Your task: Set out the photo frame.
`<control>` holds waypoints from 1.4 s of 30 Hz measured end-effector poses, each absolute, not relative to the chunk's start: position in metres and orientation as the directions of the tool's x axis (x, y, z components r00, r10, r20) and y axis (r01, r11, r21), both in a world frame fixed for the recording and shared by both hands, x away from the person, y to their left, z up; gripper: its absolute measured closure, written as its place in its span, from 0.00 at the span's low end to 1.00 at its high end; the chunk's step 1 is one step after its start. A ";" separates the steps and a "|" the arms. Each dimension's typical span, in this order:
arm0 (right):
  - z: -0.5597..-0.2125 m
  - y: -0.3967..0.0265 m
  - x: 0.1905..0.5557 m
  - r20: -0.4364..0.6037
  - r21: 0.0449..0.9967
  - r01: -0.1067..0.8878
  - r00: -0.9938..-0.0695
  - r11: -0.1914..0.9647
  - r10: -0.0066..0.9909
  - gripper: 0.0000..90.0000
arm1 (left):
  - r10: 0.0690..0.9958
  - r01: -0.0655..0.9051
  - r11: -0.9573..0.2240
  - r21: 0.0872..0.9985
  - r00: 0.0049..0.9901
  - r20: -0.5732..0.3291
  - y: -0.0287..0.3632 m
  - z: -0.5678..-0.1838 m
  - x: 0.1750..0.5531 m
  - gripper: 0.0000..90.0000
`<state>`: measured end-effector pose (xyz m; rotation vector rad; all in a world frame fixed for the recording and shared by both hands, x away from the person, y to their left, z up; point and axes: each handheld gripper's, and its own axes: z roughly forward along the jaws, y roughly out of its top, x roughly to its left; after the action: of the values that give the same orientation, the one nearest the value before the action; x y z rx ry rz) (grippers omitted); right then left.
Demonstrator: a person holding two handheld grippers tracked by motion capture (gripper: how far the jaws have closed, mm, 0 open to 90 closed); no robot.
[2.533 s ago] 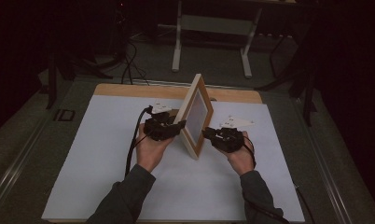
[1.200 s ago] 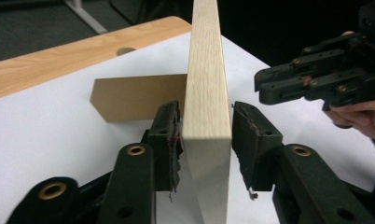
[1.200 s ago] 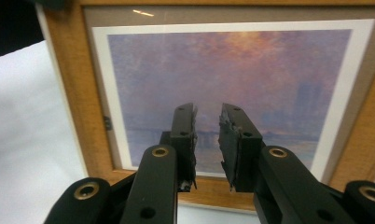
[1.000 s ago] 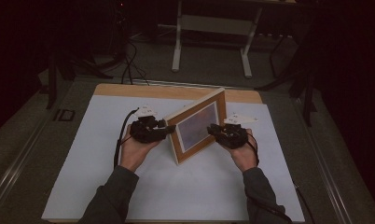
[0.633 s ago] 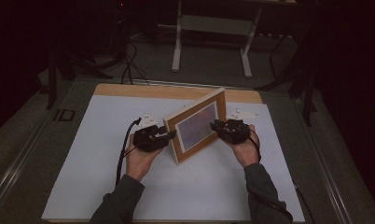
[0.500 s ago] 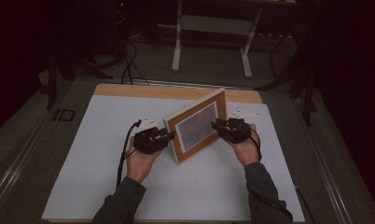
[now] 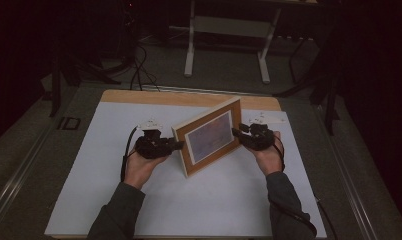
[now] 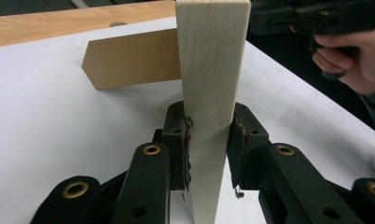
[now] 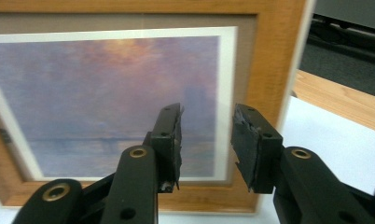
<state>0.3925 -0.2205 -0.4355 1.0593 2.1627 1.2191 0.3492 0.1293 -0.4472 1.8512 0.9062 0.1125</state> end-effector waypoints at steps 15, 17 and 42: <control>-0.433 -0.222 0.421 0.034 0.874 0.411 -0.582 0.258 0.812 0.44 | 0.565 0.515 -0.257 0.818 0.767 -0.305 0.150 -0.445 0.362 0.80; -0.433 -0.219 0.426 0.042 0.877 0.409 -0.589 0.252 0.807 0.39 | 0.568 0.508 -0.264 0.820 0.769 -0.293 0.151 -0.445 0.363 0.80; -0.435 -0.233 0.427 0.137 0.849 0.485 -0.583 0.209 0.801 0.68 | 0.658 0.497 -0.253 0.830 0.717 -0.229 0.152 -0.445 0.382 0.77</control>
<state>0.4272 -0.2327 -0.4349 1.2040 2.1560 1.3213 0.3818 0.1516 -0.4448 1.9133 0.8919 0.2007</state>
